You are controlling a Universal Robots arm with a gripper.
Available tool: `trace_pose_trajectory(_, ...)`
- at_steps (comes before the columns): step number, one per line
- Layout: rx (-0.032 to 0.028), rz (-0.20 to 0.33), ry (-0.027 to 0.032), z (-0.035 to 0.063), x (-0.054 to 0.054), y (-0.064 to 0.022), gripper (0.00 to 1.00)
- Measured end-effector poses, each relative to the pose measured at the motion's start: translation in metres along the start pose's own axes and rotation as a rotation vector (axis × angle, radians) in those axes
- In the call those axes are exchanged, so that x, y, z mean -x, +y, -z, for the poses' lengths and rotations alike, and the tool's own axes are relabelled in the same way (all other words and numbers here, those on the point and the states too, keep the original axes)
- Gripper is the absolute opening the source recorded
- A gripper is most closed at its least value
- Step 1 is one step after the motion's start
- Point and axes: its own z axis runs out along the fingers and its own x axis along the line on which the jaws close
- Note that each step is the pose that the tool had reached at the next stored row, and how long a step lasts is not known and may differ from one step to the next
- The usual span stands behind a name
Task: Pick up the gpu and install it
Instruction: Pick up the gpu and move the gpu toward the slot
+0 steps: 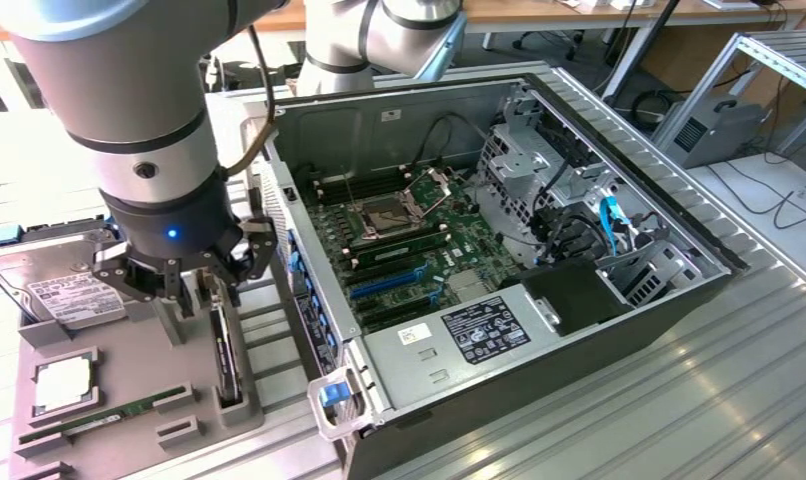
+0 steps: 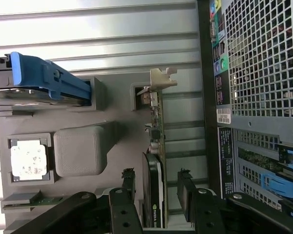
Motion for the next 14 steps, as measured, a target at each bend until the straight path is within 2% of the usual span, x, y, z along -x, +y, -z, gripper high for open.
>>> trace_pose_trajectory(8, 0.0000, 0.000, -0.0001, -0.0043, 0.000, -0.0002, 0.48)
trace_pose_trajectory(14, 0.0000, 0.000, 0.0000, -0.0111, 0.000, -0.0004, 0.48)
